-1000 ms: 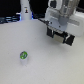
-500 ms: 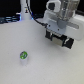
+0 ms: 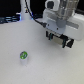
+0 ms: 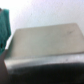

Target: Open the kcup holder, insert the kcup into the holder, and close the kcup holder

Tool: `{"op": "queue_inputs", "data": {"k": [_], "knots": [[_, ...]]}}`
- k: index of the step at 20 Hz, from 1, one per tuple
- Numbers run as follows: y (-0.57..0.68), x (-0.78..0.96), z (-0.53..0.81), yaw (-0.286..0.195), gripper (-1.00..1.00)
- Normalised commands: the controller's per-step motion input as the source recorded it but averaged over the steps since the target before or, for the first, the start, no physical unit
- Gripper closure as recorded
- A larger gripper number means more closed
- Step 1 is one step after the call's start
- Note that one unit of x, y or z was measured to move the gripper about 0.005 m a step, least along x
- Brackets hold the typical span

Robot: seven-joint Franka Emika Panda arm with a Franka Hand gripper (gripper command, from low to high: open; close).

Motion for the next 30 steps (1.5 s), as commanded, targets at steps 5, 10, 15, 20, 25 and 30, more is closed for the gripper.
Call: {"op": "queue_inputs", "data": {"k": [5, 10, 15, 20, 25, 30], "knots": [[-0.58, 0.18, 0.33, -0.178, -1.00], [-0.63, 0.11, 0.25, -0.209, -1.00], [-0.56, 0.04, 0.19, -0.238, -1.00], [-0.50, -0.01, 0.09, -0.267, -1.00], [-0.42, -0.06, 0.02, -0.306, -1.00], [-0.43, -0.02, 0.01, -0.304, -1.00]]}}
